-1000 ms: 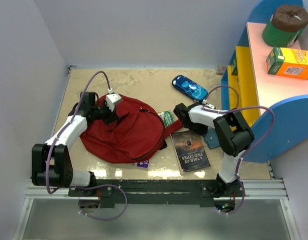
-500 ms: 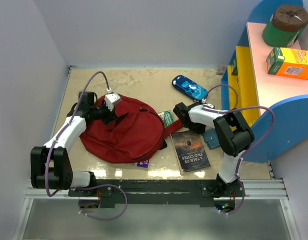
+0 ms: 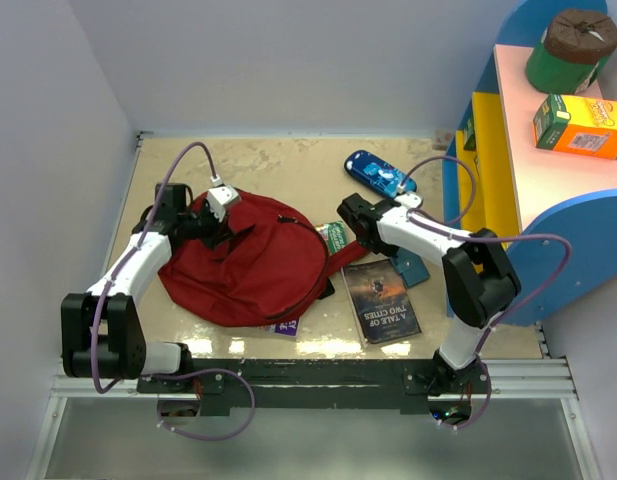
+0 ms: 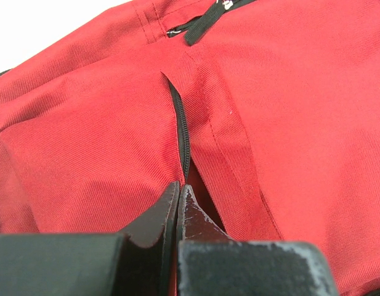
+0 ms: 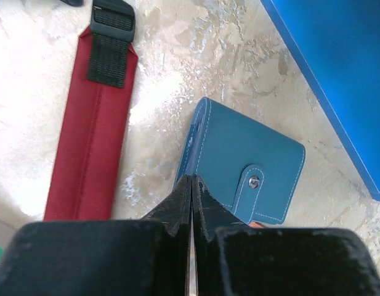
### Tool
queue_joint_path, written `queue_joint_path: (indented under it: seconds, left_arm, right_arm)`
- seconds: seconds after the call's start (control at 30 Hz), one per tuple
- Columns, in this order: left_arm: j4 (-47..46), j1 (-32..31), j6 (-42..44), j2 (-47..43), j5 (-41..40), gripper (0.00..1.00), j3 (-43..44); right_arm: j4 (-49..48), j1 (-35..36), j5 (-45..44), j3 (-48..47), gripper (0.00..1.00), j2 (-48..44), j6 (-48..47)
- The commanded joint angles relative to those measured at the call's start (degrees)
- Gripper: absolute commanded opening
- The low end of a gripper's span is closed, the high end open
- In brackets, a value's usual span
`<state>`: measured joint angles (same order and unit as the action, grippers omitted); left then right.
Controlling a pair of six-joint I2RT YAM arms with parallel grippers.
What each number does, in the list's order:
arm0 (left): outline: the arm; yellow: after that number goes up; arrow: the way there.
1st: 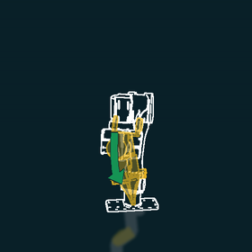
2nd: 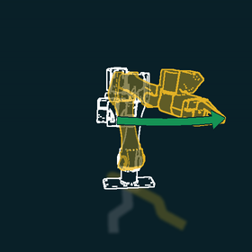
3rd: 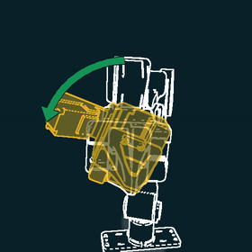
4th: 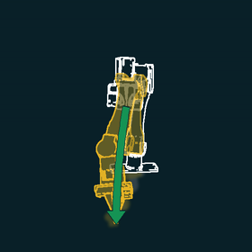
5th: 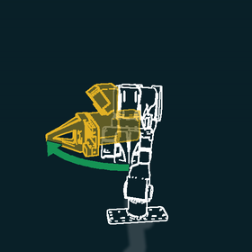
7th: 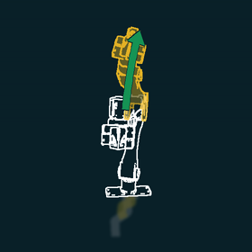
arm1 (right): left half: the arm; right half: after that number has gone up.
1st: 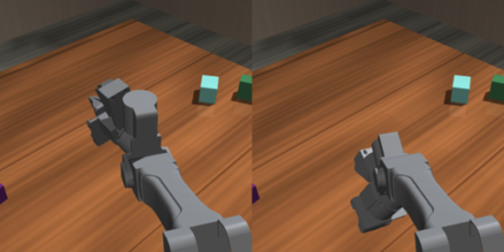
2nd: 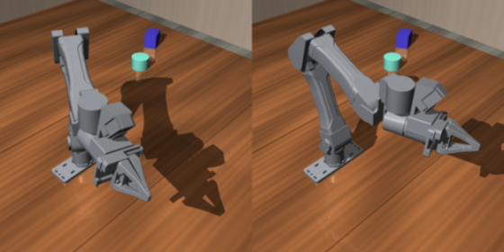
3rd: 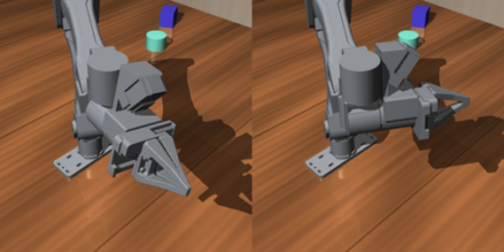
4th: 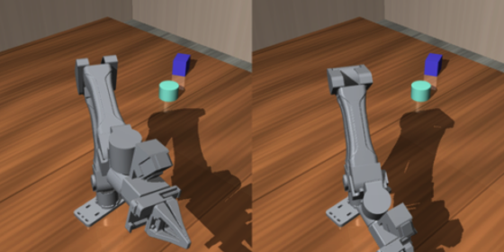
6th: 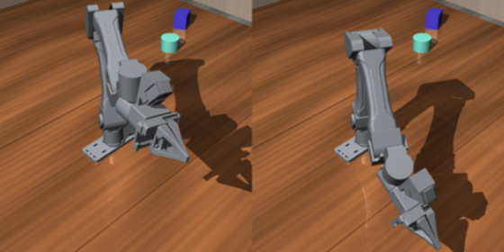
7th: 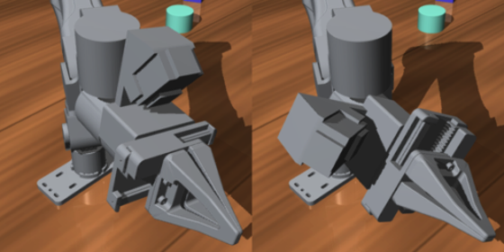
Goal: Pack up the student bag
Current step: Pick up the stationery from the center of the board, then place the stationery in the student bag.
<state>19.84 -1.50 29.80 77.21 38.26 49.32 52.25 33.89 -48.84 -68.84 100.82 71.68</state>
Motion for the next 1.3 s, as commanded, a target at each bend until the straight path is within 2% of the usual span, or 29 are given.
queue_joint_path:
  seconds: [0.0,0.03,0.13,0.27,0.37,0.63,0.77,1.0,1.17,1.23,1.27]
  left_arm:
    - [-1.1,1.0,0.8,-2.0,0.8,0.0,2.4]
    - [-1.3,1.1,0.7,-2.0,0.8,0.0,2.3]
    - [-1.6,1.1,0.5,-1.9,1.0,0.0,1.9]
    - [-1.6,1.5,0.6,-2.1,1.0,0.0,1.5]
    - [-1.6,1.5,0.3,-2.4,1.6,0.0,1.3]
    - [-0.9,1.5,1.0,-3.0,1.9,0.0,0.8]
    - [-1.1,2.8,0.4,-3.1,2.3,0.0,0.7]
    - [-2.7,3.0,-1.9,-3.0,2.3,0.0,-1.7]
    - [-2.6,3.2,-2.3,-2.9,3.0,0.0,-2.4]
    - [-2.1,3.2,-2.2,-3.0,3.3,0.0,-2.2]
    - [-1.8,3.3,-1.9,-3.0,3.3,0.0,-2.0]
  right_arm:
    - [3.5,0.0,-2.9,-1.2,0.0,-2.5,1.3]
    - [-0.4,0.4,-2.5,-0.8,0.0,-3.8,-0.3]
    - [-4.3,2.6,-2.8,-3.0,0.0,-6.6,-4.1]
    - [0.5,7.4,-6.9,-16.6,0.0,-2.3,-6.8]
    - [2.0,11.7,-7.2,-21.8,0.0,0.8,-8.4]
    - [-6.8,23.6,-7.4,-21.0,0.0,3.3,-15.9]
    - [-7.9,30.0,-9.8,-24.8,0.0,3.9,-18.4]
    - [-12.9,34.6,-11.6,-32.4,0.0,2.5,-24.7]
    - [-23.0,35.8,-6.4,-27.1,0.0,-0.3,-30.2]
    - [-19.0,35.3,-6.6,-26.6,0.0,0.8,-27.2]
    - [-16.0,34.8,-6.9,-27.3,0.05,1.3,-22.0]
